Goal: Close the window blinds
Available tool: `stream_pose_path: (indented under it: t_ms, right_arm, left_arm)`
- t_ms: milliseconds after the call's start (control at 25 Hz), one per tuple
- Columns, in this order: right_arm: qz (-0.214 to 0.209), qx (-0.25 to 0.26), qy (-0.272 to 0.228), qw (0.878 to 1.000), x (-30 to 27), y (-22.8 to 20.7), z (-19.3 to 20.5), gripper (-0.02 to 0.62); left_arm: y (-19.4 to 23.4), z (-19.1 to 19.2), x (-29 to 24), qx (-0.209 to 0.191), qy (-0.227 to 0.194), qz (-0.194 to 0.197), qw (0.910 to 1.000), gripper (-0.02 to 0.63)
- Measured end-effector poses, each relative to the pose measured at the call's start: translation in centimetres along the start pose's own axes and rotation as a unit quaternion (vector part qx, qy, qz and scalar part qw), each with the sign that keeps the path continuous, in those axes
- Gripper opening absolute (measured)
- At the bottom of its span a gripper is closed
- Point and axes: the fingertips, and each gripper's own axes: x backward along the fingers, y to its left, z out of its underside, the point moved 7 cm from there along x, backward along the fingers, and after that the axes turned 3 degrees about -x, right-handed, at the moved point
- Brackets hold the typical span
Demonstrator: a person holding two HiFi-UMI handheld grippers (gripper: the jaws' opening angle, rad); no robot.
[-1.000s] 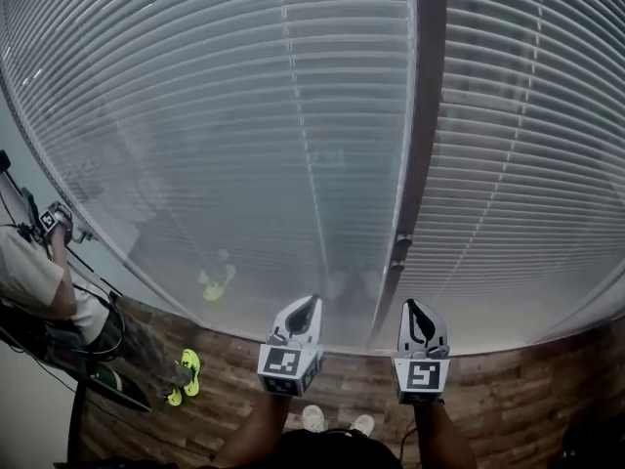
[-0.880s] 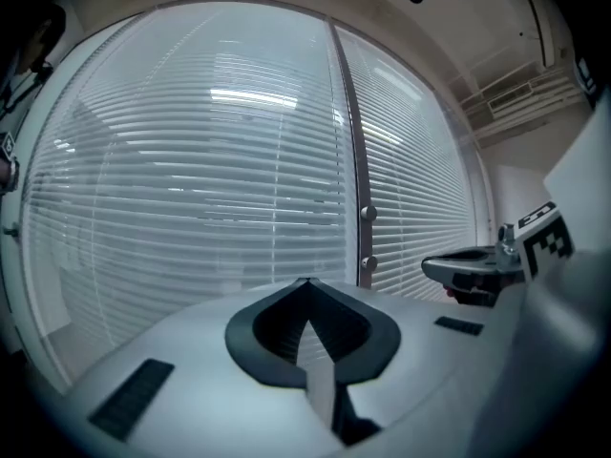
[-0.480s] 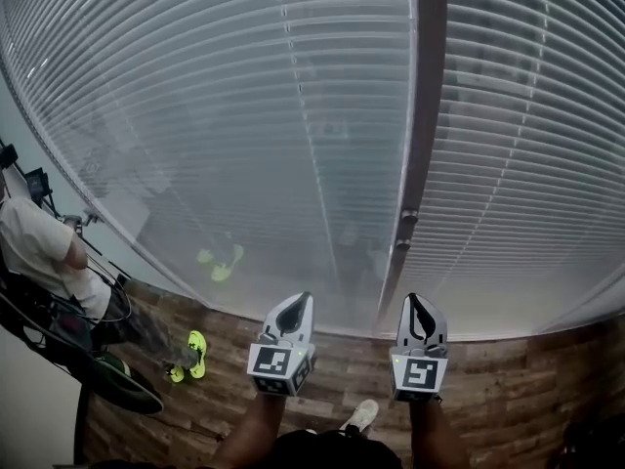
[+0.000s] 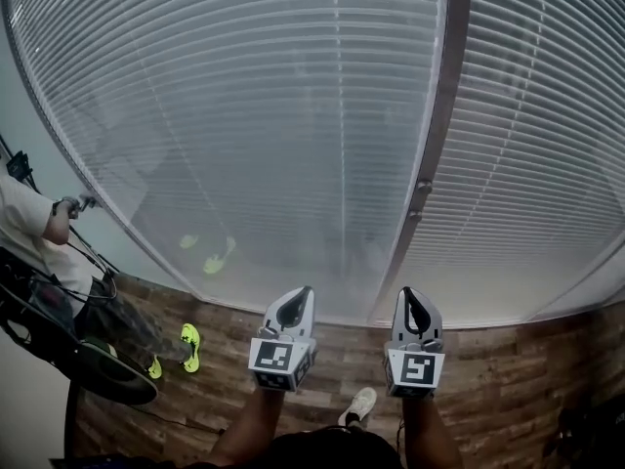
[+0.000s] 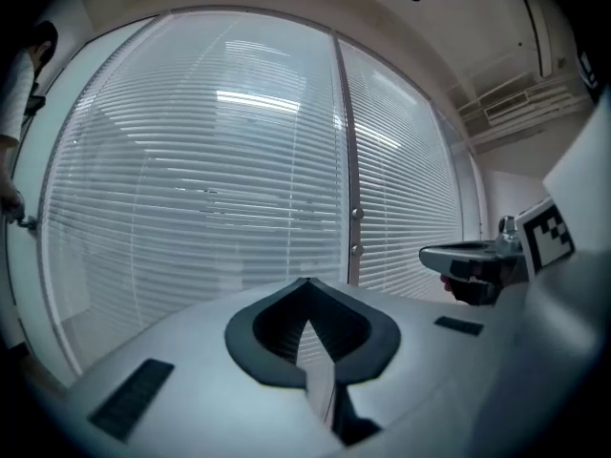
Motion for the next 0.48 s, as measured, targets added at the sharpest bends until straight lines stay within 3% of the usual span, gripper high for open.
stream_pose_path:
  t_ms: [480]
  right_arm:
    - [0.009,-0.003,-0.011,1.0,9.1,7.9,0.4,0.003]
  left_arm:
    - [0.7,1.8,10.4,-0.002,-0.008,0.035,0.9993,0.0]
